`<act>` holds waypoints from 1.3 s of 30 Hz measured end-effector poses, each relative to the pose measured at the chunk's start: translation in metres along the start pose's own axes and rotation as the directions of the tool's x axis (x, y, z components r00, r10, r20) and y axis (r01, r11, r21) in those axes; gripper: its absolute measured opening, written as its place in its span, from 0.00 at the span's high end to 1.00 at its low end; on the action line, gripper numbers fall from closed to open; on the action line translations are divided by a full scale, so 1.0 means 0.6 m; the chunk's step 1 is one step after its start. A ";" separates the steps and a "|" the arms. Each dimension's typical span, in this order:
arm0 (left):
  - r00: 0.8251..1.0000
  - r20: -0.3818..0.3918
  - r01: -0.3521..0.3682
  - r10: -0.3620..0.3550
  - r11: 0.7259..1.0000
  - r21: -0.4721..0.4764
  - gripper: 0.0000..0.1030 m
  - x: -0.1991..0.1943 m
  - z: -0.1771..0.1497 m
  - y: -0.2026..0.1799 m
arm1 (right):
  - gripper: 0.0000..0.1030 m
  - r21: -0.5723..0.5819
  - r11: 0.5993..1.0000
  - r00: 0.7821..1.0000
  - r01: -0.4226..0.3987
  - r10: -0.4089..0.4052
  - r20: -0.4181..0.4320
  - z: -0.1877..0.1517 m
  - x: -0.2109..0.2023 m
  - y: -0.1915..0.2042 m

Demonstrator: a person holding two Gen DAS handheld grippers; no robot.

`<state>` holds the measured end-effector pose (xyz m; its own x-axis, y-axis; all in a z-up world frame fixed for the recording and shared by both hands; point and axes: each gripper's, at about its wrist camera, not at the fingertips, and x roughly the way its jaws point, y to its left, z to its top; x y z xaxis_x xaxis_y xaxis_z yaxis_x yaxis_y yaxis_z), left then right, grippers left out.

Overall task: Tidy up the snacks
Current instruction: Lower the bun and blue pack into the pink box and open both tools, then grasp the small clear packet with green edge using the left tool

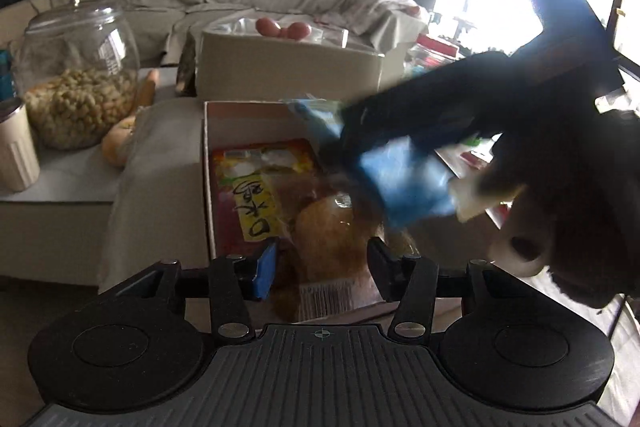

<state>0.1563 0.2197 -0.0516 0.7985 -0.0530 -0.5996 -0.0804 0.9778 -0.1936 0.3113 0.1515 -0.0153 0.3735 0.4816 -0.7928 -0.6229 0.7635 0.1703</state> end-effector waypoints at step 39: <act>0.976 0.077 0.196 -0.202 0.978 0.076 0.49 -0.024 0.031 -0.138 | 0.31 0.049 0.986 0.922 0.161 -0.168 0.348 -0.135 -0.256 -0.197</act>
<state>0.1625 0.1435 -0.0123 0.8416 -0.2337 -0.4869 0.1233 0.9608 -0.2482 0.2717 -0.0474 0.0393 0.6886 0.4655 -0.5560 -0.5203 0.8512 0.0684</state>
